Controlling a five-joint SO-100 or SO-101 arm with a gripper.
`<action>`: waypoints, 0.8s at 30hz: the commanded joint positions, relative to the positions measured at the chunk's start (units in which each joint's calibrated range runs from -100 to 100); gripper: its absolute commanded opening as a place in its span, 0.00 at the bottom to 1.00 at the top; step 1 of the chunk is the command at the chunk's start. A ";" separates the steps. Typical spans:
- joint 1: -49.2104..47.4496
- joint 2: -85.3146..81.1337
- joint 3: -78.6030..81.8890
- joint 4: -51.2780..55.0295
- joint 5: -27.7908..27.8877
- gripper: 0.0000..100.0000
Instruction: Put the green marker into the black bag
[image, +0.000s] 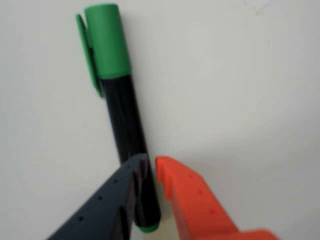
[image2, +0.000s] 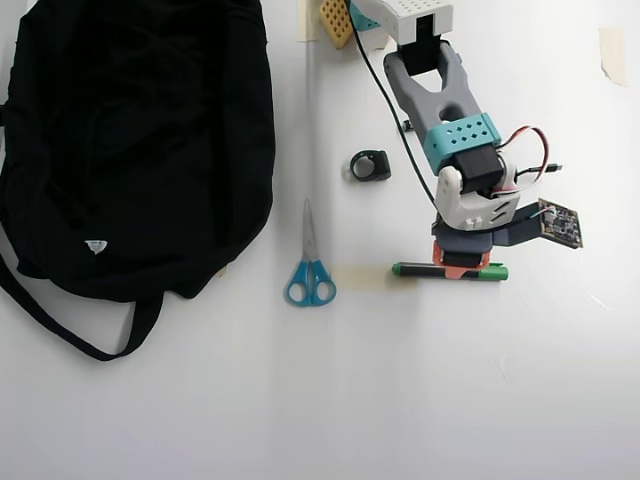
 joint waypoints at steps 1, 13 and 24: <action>0.40 -0.98 -2.04 -0.07 0.25 0.02; -0.27 -1.23 -2.49 6.90 -0.22 0.03; -0.27 -1.89 -4.56 6.90 0.20 0.19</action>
